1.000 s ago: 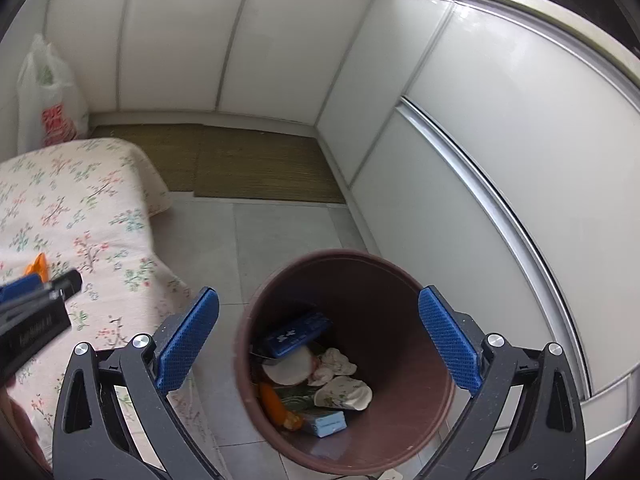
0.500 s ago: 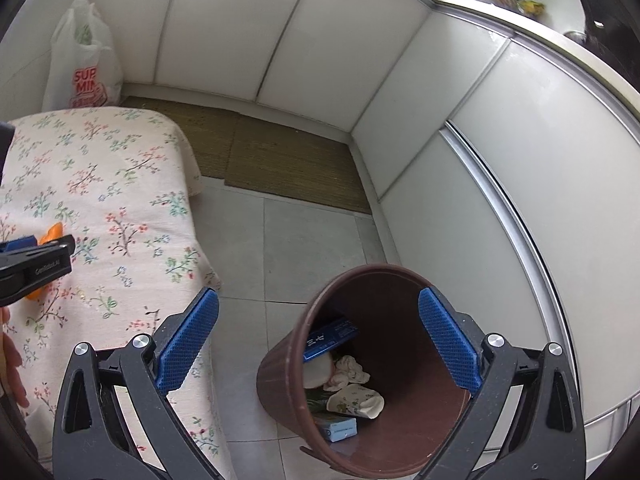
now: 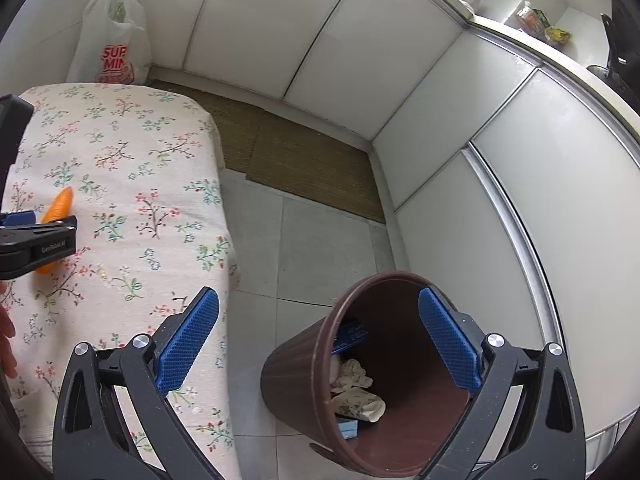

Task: Collect trash
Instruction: 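Lower the left tool onto the orange peel and close it, then grasp the white wrapper packet with the right tool while the left tool holds the peel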

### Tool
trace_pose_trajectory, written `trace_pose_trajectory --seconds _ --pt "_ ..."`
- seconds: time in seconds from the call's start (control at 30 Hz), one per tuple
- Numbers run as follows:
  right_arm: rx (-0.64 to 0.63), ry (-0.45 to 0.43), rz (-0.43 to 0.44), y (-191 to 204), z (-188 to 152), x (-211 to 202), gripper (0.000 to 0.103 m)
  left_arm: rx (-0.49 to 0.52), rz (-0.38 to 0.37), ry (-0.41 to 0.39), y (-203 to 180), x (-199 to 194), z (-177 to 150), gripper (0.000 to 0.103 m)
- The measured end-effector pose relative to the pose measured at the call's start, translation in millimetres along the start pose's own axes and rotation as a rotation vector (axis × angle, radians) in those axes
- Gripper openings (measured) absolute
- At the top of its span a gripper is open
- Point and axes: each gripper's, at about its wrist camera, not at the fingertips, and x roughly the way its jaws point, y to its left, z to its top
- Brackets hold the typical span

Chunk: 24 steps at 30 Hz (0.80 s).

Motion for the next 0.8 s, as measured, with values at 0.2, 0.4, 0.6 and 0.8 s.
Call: trace_pose_trajectory --seconds 0.2,0.4,0.6,0.8 --pt "-0.034 -0.015 0.015 12.8 0.2 -7.4 0.096 0.076 -0.001 -0.04 0.8 -7.4 -9.2 0.027" --pt "-0.061 -0.017 0.057 25.6 -0.4 -14.6 0.096 0.057 -0.035 -0.037 18.2 -20.1 -19.3 0.022" --pt "-0.093 -0.016 0.148 44.9 -4.5 -26.3 0.096 0.035 -0.04 -0.051 46.5 -45.9 -36.6 0.021" --pt "-0.144 -0.011 0.25 73.1 -14.6 -41.6 0.096 0.049 -0.009 -0.075 69.6 -77.2 -68.0 0.021"
